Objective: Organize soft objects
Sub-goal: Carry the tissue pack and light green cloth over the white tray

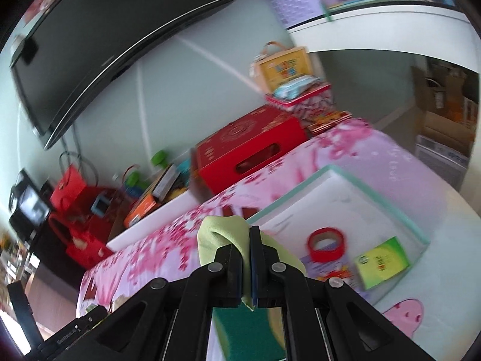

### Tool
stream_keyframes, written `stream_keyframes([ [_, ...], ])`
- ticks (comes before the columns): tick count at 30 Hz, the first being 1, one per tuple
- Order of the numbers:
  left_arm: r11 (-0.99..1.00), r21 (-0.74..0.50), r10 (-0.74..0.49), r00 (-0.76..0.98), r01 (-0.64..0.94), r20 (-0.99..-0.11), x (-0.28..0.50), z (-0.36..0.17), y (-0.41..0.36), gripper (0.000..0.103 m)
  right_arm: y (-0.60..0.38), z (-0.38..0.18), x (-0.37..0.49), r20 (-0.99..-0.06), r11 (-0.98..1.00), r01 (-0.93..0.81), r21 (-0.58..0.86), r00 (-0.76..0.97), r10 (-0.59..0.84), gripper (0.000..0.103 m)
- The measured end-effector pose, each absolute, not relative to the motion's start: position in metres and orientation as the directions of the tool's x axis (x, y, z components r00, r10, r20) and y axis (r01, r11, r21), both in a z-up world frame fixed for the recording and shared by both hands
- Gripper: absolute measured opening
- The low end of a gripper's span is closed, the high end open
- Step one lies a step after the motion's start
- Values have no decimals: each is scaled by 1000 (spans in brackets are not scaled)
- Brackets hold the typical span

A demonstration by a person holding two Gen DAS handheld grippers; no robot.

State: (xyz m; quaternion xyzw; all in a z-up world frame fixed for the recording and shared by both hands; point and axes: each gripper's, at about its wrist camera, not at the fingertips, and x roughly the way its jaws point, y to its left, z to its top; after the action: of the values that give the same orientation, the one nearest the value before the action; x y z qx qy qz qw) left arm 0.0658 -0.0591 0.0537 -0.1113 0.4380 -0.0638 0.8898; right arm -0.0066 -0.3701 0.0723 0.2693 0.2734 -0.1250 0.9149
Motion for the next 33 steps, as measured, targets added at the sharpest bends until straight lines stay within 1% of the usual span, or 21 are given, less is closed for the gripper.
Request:
stream_keyframes([
  [3, 966, -253, -233, 606, 54, -761, 71, 59, -79, 58, -388, 65, -10, -573, 784, 425, 453, 812, -108, 4],
  [9, 958, -245, -283, 598, 147, -750, 86, 63, -127, 58, -415, 53, -16, -585, 728, 513, 455, 788, -190, 4],
  [17, 932, -234, -355, 558, 278, -751, 105, 51, -193, 58, -448, 45, -31, -576, 660, 593, 462, 766, -284, 4],
  [22, 921, -232, -377, 563, 314, -735, 117, 40, -214, 58, -468, 26, -35, -599, 591, 641, 490, 740, -305, 4],
  [26, 903, -271, -418, 541, 332, -730, 120, 32, -222, 58, -477, 15, -38, -620, 549, 672, 497, 718, -317, 4],
  [29, 891, -279, -440, 528, 359, -727, 119, 31, -232, 58, -480, 6, -36, -649, 534, 688, 491, 698, -303, 4],
  [33, 876, -261, -454, 510, 405, -731, 115, 30, -252, 58, -477, -1, -26, -696, 555, 703, 445, 661, -279, 4],
])
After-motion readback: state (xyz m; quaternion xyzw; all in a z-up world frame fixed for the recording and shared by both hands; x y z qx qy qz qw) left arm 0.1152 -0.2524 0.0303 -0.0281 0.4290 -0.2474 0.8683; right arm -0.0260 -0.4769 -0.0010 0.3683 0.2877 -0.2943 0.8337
